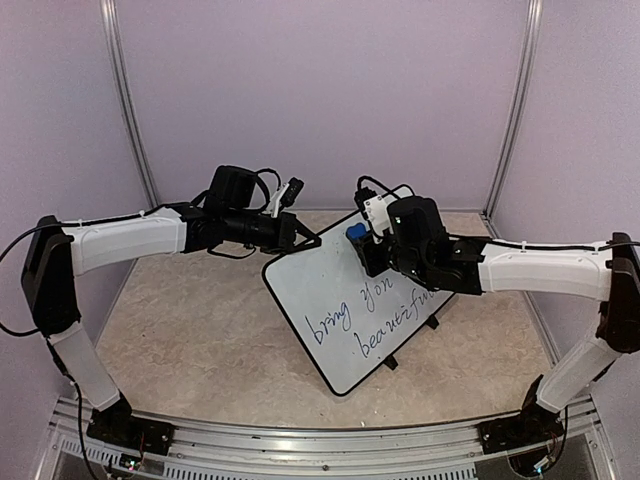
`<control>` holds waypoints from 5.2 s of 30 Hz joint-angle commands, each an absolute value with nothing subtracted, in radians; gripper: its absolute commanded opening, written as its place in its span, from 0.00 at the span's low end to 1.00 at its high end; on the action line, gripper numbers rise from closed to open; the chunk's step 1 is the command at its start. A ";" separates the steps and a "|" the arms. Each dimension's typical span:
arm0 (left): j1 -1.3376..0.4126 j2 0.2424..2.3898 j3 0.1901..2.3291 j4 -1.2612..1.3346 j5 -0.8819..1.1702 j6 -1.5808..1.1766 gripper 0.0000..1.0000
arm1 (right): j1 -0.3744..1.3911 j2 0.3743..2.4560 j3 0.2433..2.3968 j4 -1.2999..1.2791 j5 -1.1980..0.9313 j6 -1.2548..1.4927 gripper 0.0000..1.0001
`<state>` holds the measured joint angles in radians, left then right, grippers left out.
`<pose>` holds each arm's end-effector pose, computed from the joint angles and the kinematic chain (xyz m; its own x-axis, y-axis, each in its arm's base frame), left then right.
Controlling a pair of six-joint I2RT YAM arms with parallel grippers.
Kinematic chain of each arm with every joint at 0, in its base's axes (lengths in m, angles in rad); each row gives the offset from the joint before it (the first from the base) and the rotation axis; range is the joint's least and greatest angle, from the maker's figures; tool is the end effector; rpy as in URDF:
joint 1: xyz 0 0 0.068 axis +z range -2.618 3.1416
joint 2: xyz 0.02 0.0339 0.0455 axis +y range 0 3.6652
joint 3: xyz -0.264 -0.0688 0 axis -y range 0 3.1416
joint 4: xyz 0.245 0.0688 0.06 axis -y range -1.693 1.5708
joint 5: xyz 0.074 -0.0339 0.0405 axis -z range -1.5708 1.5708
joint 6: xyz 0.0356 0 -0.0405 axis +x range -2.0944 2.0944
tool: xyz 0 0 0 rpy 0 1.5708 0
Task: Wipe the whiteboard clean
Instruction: Erase the whiteboard at the center of the board.
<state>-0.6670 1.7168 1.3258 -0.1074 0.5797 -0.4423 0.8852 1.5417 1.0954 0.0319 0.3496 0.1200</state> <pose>0.3014 -0.2621 0.2872 -0.7228 0.1133 -0.6817 0.6486 0.4516 -0.6126 0.2358 0.2691 0.2825 -0.3164 -0.2092 -0.9253 -0.4944 0.8688 -0.0273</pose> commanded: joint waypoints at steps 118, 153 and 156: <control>-0.693 1.664 1.314 -0.065 0.649 -0.387 0.00 | 0.787 1.387 0.814 0.086 0.245 0.185 0.26; -0.696 1.664 1.313 -0.064 0.649 -0.388 0.00 | 0.750 1.369 0.813 0.056 0.264 0.216 0.26; -0.698 1.666 1.313 -0.062 0.646 -0.388 0.00 | 0.750 1.366 0.818 0.061 0.268 0.211 0.26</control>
